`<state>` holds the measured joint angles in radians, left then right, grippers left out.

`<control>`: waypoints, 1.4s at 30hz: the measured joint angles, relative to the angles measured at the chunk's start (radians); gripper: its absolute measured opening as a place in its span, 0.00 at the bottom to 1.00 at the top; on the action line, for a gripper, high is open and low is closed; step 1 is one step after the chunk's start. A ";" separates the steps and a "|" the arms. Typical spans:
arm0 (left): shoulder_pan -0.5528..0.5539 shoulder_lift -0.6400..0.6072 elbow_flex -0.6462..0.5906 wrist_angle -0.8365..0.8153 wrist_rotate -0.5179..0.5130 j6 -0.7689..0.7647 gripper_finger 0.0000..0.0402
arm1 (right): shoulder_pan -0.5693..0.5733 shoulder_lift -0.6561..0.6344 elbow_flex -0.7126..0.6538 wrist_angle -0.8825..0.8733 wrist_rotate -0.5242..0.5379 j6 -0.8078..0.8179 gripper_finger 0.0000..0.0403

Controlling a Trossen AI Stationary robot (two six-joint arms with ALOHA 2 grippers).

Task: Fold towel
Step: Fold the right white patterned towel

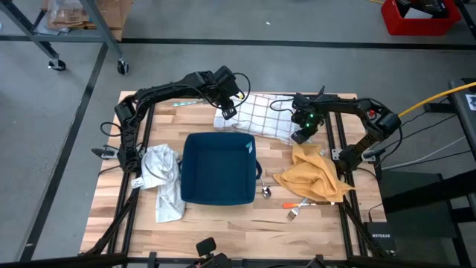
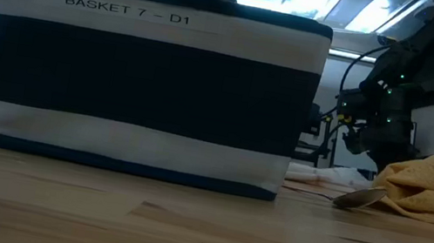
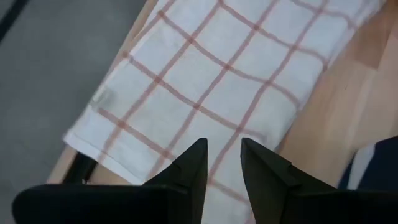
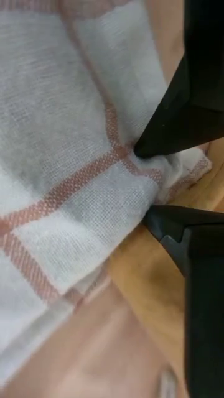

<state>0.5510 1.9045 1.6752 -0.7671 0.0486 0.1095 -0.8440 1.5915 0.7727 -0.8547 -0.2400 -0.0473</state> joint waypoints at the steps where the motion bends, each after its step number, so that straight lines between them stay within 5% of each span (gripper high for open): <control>1: 0.000 0.000 0.000 -0.002 0.000 -0.008 0.22 | 0.000 0.001 0.000 -0.003 -0.035 0.001 0.34; 5: -0.002 0.000 0.000 -0.009 0.001 -0.017 0.22 | 0.000 0.002 -0.002 -0.002 -0.105 -0.010 0.34; 25: -0.136 0.000 0.000 0.143 0.004 -0.026 0.22 | 0.000 -0.013 0.146 0.019 -0.080 -0.082 0.34; 29: -0.186 0.000 0.000 0.114 0.004 -0.071 0.22 | 0.000 -0.017 0.201 0.017 0.004 -0.088 0.34; 37: -0.324 0.016 0.000 0.175 0.004 -0.085 0.22 | -0.001 -0.018 0.226 0.015 0.336 -0.089 0.34; 42: -0.389 0.044 0.000 0.199 -0.011 -0.084 0.22 | -0.001 -0.018 0.227 -0.021 0.378 -0.089 0.34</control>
<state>0.1624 1.9487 1.6749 -0.5683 0.0375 0.0254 -0.8448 1.5734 0.9997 -0.8755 0.1377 -0.1364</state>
